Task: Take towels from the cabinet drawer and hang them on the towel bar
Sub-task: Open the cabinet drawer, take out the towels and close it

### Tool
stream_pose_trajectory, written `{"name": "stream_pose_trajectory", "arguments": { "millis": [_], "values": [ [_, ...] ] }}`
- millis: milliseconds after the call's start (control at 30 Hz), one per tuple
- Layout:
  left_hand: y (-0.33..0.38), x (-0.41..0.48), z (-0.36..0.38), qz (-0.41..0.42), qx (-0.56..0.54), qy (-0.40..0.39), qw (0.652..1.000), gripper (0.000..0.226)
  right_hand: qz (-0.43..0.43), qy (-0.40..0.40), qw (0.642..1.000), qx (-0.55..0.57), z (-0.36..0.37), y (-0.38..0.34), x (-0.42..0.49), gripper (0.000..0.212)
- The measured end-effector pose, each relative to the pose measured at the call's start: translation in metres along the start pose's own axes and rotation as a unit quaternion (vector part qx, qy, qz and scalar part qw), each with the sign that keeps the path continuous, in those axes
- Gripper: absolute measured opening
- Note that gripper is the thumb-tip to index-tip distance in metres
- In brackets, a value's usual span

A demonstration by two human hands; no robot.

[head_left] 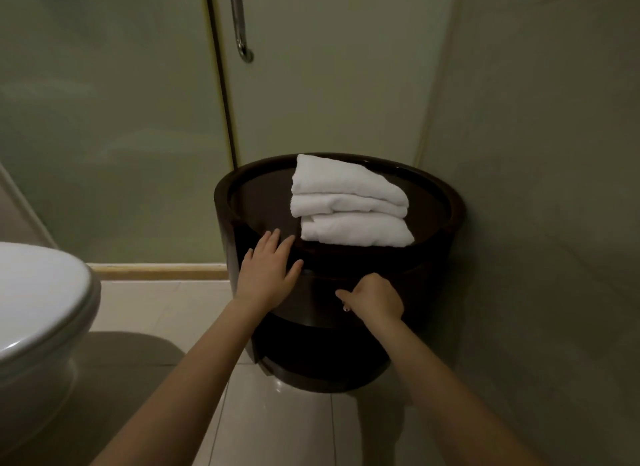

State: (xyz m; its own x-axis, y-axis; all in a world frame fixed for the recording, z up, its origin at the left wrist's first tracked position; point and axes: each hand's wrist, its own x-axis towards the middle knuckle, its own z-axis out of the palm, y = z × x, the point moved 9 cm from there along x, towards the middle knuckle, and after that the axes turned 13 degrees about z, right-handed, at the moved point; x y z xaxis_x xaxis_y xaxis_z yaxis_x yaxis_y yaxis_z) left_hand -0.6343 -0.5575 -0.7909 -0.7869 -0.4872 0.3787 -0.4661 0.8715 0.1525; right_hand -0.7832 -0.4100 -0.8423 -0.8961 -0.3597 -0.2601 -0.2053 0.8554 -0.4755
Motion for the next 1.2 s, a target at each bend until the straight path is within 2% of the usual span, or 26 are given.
{"name": "stream_pose_trajectory", "arguments": {
  "millis": [167,300,333,400,500,600,700,800,867,967,1100,1200],
  "values": [
    [0.002,-0.001,0.001,0.003,-0.001,0.008,1.000,0.059,0.005,0.002,1.000,0.000,0.000,-0.007,0.013,0.033],
    [0.004,0.002,-0.003,-0.007,0.003,-0.001,1.000,0.054,-0.033,-0.035,0.997,-0.060,-0.008,-0.015,0.008,0.031],
    [0.005,0.006,-0.009,-0.003,0.001,0.013,1.000,0.049,-0.056,-0.036,0.995,-0.078,-0.016,-0.021,0.003,0.032],
    [0.007,0.015,-0.033,0.010,-0.045,0.091,0.995,0.035,-0.120,-0.017,0.990,-0.078,-0.043,-0.039,-0.008,0.034],
    [-0.006,0.029,-0.071,-0.048,-0.184,0.207,0.960,0.023,-0.197,0.023,0.980,0.021,-0.109,-0.075,-0.025,0.035],
    [-0.018,0.053,-0.089,-0.121,-0.294,0.246,0.916,0.020,-0.238,0.069,0.954,0.167,-0.177,-0.104,-0.022,0.030],
    [-0.019,0.092,-0.079,-0.160,-0.377,0.180,0.894,0.043,-0.215,0.086,0.955,0.186,-0.201,-0.115,0.015,0.031],
    [-0.020,0.113,-0.050,-0.236,-0.456,0.082,0.854,0.073,-0.137,0.025,0.975,0.171,-0.181,-0.107,0.068,0.049],
    [-0.017,0.109,-0.028,-0.291,-0.505,0.025,0.812,0.086,-0.069,-0.030,0.979,0.191,-0.161,-0.091,0.091,0.069],
    [-0.007,0.099,-0.003,-0.318,-0.557,-0.039,0.766,0.091,0.024,-0.129,0.958,0.255,-0.128,-0.065,0.101,0.083],
    [-0.004,0.102,0.007,-0.322,-0.609,-0.073,0.721,0.085,0.102,-0.241,0.915,0.308,-0.105,-0.054,0.102,0.082],
    [-0.003,0.103,0.008,-0.326,-0.629,-0.084,0.701,0.077,0.138,-0.299,0.885,0.329,-0.096,-0.055,0.099,0.079]
  ]
}}
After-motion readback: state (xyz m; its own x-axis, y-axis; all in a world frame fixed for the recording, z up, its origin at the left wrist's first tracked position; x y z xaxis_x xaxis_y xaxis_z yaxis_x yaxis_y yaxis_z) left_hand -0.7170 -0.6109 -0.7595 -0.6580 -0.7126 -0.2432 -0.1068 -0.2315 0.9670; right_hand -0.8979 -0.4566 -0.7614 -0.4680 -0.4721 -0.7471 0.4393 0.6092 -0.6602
